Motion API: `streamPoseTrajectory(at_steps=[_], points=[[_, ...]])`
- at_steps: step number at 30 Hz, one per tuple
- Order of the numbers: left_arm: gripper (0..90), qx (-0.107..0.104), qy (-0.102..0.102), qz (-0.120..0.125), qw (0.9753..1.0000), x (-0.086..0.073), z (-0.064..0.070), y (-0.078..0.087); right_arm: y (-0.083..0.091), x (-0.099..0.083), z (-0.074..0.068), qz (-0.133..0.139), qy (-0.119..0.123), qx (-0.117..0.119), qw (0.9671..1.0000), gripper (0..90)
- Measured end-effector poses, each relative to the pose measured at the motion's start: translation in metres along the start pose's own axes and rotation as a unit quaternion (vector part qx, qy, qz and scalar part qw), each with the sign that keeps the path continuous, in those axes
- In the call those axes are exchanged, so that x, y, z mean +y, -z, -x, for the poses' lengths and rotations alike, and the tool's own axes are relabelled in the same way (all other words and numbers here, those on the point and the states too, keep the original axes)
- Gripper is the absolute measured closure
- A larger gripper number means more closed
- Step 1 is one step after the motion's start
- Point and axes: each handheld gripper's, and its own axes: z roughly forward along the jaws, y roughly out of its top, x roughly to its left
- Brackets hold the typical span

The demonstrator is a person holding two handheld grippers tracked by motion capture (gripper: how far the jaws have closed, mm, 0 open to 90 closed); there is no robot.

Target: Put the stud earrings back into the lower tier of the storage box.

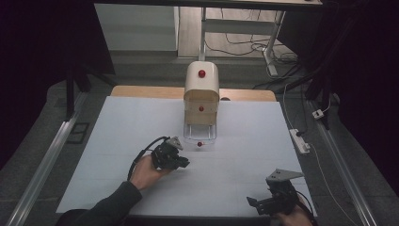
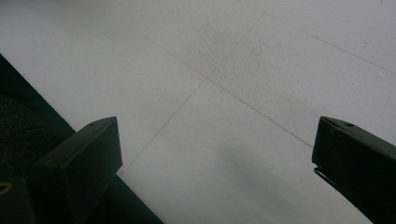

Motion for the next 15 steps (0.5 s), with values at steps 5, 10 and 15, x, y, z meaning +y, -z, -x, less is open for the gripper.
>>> streamPoseTrajectory(at_steps=[5, 10, 15], points=[[81.8, 0.010, 0.010, 0.017, 0.9997, 0.003, -0.003, 0.006, 0.000, 0.000, 0.000, 0.000, 0.001, 0.000, 1.0000, 1.5], [81.8, 0.024, 0.017, 0.027, 0.9992, 0.006, -0.005, 0.011, -0.001, 0.000, 0.000, -0.001, 0.002, 0.000, 1.0000, 1.5], [81.8, 0.034, 0.018, 0.034, 0.9987, 0.010, -0.009, 0.015, -0.001, 0.000, 0.000, -0.003, 0.002, -0.001, 1.0000, 1.4]])
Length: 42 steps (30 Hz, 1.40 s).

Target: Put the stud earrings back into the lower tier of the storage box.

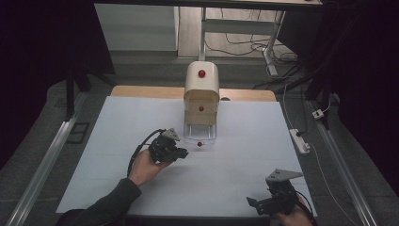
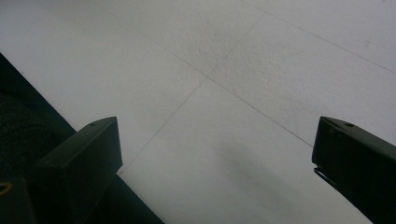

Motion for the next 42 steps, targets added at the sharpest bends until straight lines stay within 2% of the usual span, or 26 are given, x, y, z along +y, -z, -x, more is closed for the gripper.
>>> streamPoseTrajectory(at_steps=[7, 17, 21, 30, 34, 42], points=[[81.8, 0.014, 0.006, 0.014, 0.9998, 0.010, -0.006, 0.005, -0.001, 0.000, 0.000, -0.002, 0.000, 0.000, 1.0000, 1.5], [81.7, 0.035, -0.003, 0.015, 0.9993, 0.027, -0.013, 0.000, 0.000, 0.000, 0.000, -0.002, 0.000, 0.000, 1.0000, 1.5], [81.6, 0.042, -0.001, 0.018, 0.9990, 0.032, -0.018, -0.001, 0.000, 0.000, 0.000, -0.002, 0.000, 0.001, 1.0000, 1.6], [81.5, 0.049, 0.005, 0.033, 0.9982, 0.044, -0.031, -0.002, -0.001, 0.000, 0.000, -0.005, 0.004, 0.000, 1.0000, 1.7], [81.5, 0.054, 0.011, 0.034, 0.9979, 0.048, -0.037, -0.006, -0.001, 0.000, 0.000, -0.006, 0.005, 0.000, 1.0000, 1.7], [81.0, 0.072, 0.009, 0.018, 0.9972, 0.049, -0.042, -0.023, -0.001, 0.000, 0.000, -0.007, 0.005, 0.001, 1.0000, 1.8]])
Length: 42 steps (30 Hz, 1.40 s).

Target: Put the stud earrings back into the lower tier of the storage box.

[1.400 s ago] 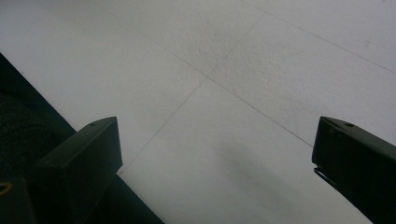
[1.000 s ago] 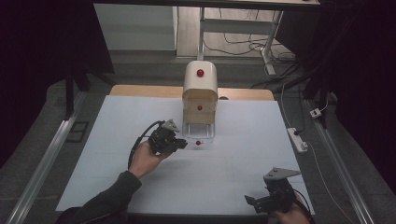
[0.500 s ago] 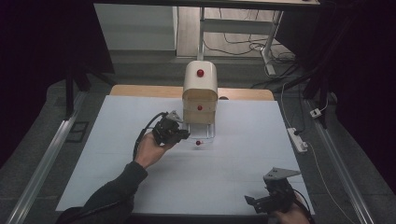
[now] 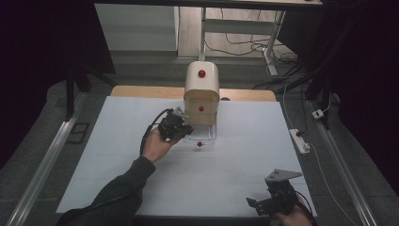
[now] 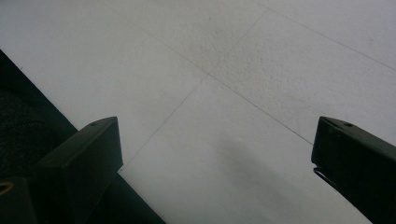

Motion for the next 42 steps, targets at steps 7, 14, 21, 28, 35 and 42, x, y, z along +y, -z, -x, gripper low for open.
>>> streamPoseTrajectory(at_steps=[7, 14, 21, 28, 35, 42], points=[[77.1, 0.001, 0.002, -0.016, 0.9999, -0.003, -0.001, -0.012, 0.000, 0.000, -0.001, -0.001, -0.001, 0.001, 1.0000, 1.8], [62.5, -0.001, 0.011, -0.009, 0.9999, 0.000, 0.000, -0.007, 0.000, 0.000, -0.001, -0.001, 0.000, 0.000, 1.0000, 1.8], [42.7, -0.009, 0.010, -0.011, 0.9998, -0.004, 0.003, 0.000, 0.000, 0.000, -0.001, -0.001, 0.001, 0.001, 1.0000, 1.8], [23.5, -0.024, 0.022, -0.009, 0.9994, -0.016, 0.004, 0.004, 0.000, 0.000, -0.001, -0.001, 0.000, 0.000, 1.0000, 1.8], [12.3, -0.041, 0.028, 0.004, 0.9987, -0.025, 0.006, 0.008, 0.000, 0.000, -0.001, -0.001, 0.000, -0.002, 1.0000, 1.8], [5.3, -0.056, 0.028, 0.002, 0.9980, -0.031, 0.009, 0.009, 0.001, 0.000, 0.000, 0.003, -0.001, -0.002, 1.0000, 1.8]])
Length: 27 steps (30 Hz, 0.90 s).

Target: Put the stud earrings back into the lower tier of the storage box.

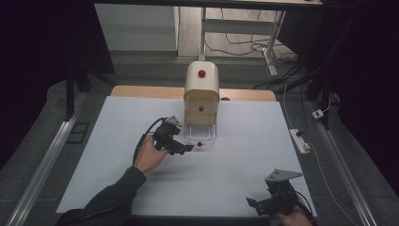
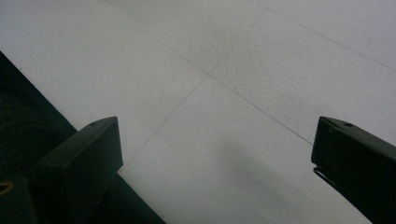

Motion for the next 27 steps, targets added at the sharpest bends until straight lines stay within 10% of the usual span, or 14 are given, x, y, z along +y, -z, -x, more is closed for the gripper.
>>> streamPoseTrajectory(at_steps=[27], points=[[0.0, -0.025, -0.015, -0.003, 0.9996, -0.014, 0.015, 0.016, 0.004, -0.002, 0.004, 0.022, -0.025, 0.009, 0.9994, 0.5]])
